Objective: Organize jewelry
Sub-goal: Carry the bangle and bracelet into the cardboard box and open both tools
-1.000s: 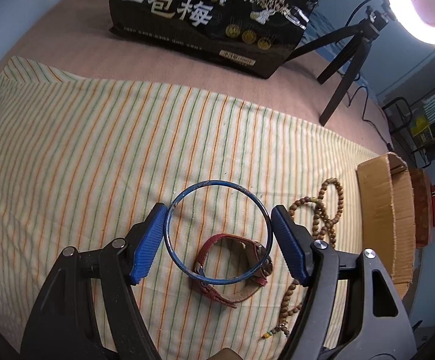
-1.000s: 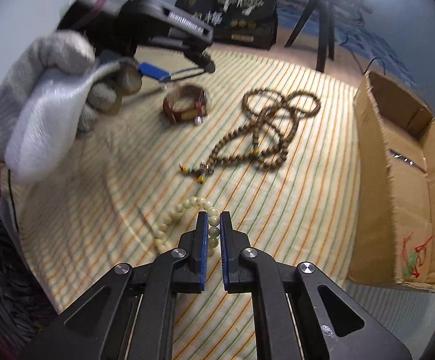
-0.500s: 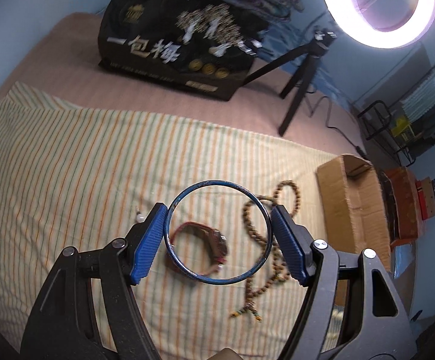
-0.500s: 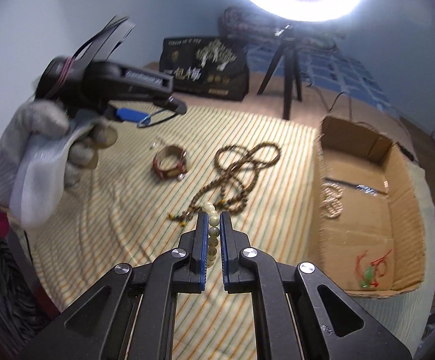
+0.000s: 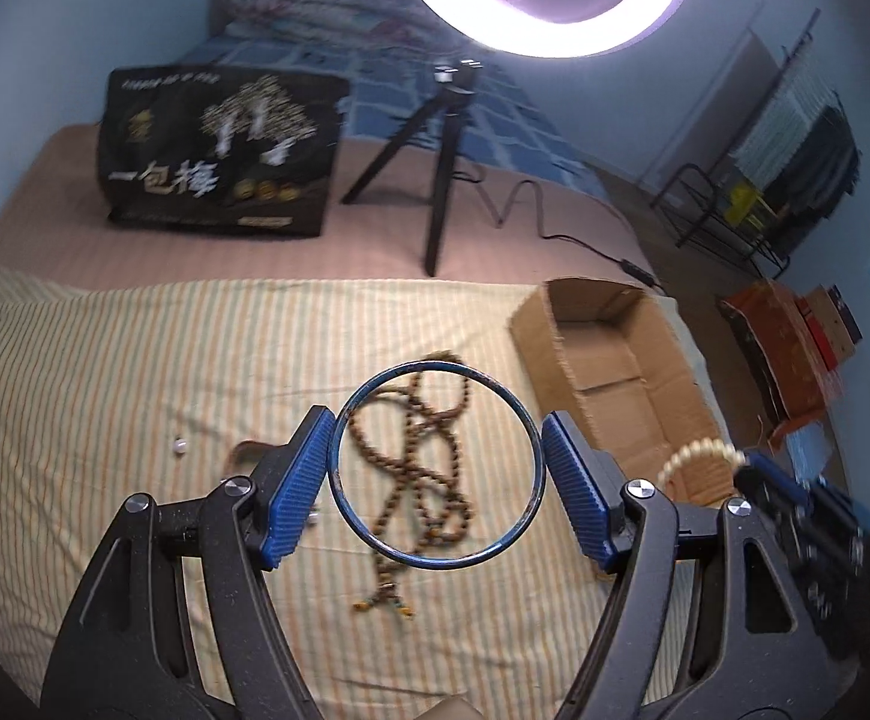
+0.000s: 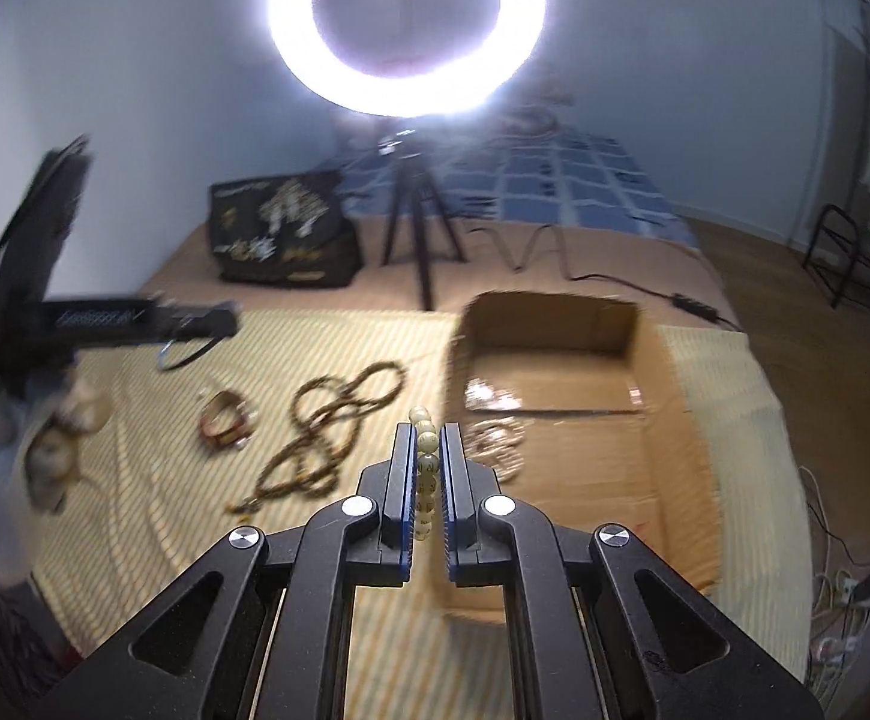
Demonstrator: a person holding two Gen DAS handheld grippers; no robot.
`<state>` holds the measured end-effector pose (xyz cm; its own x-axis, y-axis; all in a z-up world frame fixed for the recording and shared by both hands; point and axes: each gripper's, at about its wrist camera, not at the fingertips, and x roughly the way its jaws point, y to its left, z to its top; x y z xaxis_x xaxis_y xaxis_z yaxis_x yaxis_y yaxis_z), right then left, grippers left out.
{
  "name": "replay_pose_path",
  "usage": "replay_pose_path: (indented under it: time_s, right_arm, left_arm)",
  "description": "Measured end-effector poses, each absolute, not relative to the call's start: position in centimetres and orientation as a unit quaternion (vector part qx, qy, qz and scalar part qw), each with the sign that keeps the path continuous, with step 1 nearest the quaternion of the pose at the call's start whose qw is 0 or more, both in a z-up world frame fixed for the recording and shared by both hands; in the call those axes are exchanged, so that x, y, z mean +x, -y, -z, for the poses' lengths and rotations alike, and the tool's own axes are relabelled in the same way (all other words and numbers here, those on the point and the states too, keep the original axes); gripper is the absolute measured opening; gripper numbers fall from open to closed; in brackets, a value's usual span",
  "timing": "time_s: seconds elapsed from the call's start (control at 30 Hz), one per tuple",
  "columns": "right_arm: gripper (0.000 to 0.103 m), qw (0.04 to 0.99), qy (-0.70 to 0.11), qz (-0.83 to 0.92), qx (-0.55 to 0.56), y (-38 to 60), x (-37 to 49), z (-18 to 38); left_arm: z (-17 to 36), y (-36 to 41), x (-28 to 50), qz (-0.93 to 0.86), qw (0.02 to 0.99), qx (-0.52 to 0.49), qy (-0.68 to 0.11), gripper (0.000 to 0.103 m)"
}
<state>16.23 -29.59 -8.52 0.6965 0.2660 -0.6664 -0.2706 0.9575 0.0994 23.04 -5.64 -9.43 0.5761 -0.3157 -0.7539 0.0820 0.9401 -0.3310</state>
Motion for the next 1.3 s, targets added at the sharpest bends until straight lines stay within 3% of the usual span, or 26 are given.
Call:
replay_pose_path:
  time_s: [0.83,1.3]
  right_arm:
    - [0.006,0.922,-0.378,-0.066,0.052,37.2,20.3,10.6]
    - [0.006,0.913,-0.399,-0.056,0.056,38.0,20.6,11.9]
  left_arm:
    - [10.3,18.1,28.3,0.175,0.873,-0.117,-0.441,0.073]
    - [11.8,20.3,29.4,0.186,0.862,-0.119,-0.457,0.073]
